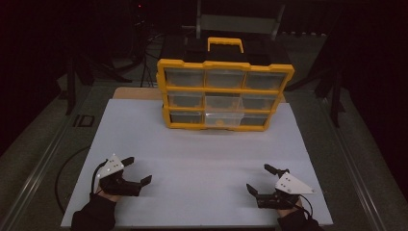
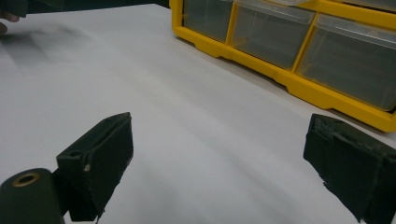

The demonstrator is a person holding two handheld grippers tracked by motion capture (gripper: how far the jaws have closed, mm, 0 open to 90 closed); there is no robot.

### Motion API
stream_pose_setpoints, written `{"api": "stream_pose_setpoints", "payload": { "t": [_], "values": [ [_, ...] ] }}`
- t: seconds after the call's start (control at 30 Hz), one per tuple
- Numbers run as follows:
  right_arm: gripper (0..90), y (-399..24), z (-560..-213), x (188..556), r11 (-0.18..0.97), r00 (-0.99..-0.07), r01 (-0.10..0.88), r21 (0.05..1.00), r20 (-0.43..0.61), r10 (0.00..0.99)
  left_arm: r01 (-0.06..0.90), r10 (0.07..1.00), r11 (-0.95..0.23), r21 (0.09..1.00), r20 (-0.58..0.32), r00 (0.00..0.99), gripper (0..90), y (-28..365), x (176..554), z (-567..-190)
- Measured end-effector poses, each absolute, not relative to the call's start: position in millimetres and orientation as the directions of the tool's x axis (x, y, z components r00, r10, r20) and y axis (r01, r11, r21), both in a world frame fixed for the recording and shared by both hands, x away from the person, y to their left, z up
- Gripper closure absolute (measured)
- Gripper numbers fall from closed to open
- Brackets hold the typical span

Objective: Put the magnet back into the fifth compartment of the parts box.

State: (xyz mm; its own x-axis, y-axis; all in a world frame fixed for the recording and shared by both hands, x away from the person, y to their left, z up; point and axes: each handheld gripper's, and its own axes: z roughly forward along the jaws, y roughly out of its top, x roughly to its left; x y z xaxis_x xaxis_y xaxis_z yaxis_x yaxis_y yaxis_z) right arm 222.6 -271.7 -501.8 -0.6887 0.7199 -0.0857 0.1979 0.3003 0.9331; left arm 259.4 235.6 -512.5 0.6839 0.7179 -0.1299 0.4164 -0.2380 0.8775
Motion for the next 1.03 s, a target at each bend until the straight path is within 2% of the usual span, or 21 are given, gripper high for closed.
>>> {"api": "stream_pose_setpoints", "payload": {
  "t": [1.03],
  "values": [
    [8.4,-271.2,-505.0,224.0,0.31,-0.688,0.216,0.926,-0.08,0.721,0.415,0.68,-0.219,0.883,-0.167,0.714,0.1,235.7,261.1,-516.0]
  ]
}}
